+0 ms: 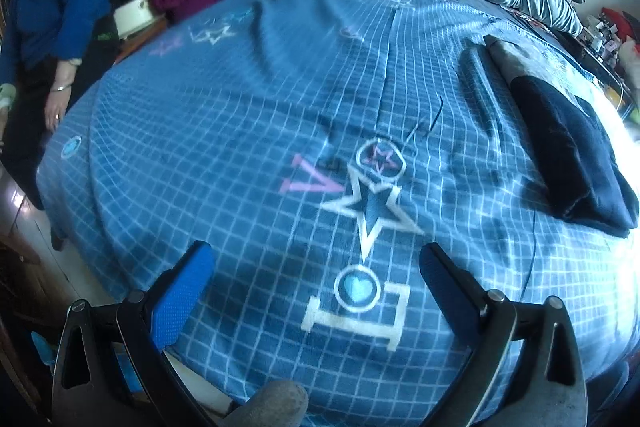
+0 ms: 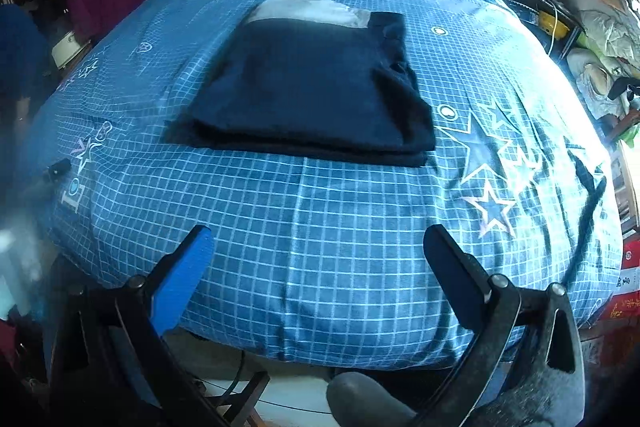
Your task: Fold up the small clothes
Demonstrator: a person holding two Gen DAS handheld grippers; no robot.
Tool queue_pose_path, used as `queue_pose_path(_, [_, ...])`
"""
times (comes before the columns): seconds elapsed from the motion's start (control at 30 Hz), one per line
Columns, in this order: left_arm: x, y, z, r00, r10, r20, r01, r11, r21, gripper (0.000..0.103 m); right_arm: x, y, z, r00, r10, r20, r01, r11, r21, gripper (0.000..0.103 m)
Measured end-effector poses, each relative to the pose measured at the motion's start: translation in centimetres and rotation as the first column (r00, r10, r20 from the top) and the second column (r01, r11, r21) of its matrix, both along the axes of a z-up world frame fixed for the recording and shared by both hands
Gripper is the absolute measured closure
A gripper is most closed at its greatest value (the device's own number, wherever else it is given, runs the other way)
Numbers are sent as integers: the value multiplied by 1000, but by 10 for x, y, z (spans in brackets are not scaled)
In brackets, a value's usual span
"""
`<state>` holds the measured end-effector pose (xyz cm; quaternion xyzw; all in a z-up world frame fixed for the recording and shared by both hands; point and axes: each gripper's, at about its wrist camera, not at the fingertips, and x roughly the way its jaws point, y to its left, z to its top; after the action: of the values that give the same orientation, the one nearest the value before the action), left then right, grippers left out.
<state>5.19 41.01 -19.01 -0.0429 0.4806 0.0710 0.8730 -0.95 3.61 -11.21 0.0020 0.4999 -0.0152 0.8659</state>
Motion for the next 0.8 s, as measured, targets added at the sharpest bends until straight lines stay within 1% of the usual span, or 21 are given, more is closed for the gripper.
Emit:
queue_pose_path(0.07, [11, 4, 8, 1000, 5, 18, -5, 1000, 17, 0, -1, -18, -1, 999, -30, 10, 31, 999, -14, 0])
queue_pose_path(0.17, [32, 11, 17, 999, -7, 45, 5, 999, 42, 0, 1, -57, -4, 995, -99, 22, 100, 995, -23, 0])
queue_pose_path(0.27, [53, 23, 19, 999, -9, 45, 7, 999, 53, 0, 7, -101, -8, 984, -174, 36, 175, 984, -17, 0])
queue_pose_path(0.37, [75, 47, 18, 999, 24, 46, -27, 998, 59, 0, 16, -148, -15, 969, -242, 47, 244, 969, -48, 0])
queue_pose_path(0.5, [95, 79, 13, 996, 72, 45, -75, 994, 82, 0, 25, -203, -25, 957, -283, 59, 288, 953, -93, 0])
queue_pose_path(0.6, [111, 99, 4, 995, 100, 29, -102, 990, 95, 0, 37, -242, -33, 944, -322, 65, 327, 940, -99, 0])
queue_pose_path(0.7, [118, 97, -9, 995, 98, 6, -98, 991, 92, 0, 51, -268, -43, 936, -346, 62, 351, 931, -104, 0])
queue_pose_path(0.73, [118, 91, -13, 996, 93, -3, -92, 993, 77, 0, 54, -275, -47, 933, -355, 57, 360, 926, -114, 0])
queue_pose_path(0.8, [117, 76, -19, 997, 79, -14, -78, 994, 74, 1, 60, -288, -54, 932, -359, 46, 362, 923, -132, 0])
